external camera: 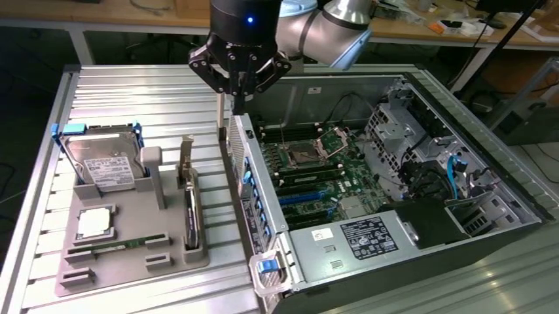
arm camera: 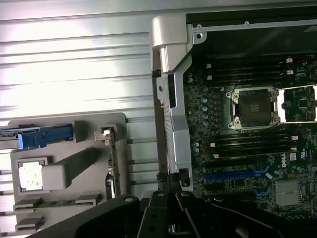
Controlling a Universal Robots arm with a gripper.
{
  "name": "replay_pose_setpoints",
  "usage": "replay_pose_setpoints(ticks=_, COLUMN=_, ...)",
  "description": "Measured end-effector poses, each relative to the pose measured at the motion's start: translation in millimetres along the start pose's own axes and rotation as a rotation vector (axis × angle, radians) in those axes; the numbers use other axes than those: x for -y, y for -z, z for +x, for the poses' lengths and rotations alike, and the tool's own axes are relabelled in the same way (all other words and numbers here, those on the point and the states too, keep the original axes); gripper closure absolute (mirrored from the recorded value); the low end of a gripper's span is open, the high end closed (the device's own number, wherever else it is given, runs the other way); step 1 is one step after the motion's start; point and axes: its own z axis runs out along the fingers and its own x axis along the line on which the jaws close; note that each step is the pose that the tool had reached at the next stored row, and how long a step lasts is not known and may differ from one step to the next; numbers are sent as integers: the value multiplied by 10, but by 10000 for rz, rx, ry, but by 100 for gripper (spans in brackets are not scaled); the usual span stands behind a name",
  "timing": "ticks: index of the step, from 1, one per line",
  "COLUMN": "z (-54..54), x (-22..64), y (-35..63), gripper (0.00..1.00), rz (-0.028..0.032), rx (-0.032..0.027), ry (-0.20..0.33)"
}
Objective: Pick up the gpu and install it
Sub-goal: 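Reach for the gpu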
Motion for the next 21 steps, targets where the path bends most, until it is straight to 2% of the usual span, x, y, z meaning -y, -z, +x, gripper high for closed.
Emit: replay_pose_setpoints(ticks=21, z=242, x=18, y=7, gripper=89, rz=0, rx=0, ry=0)
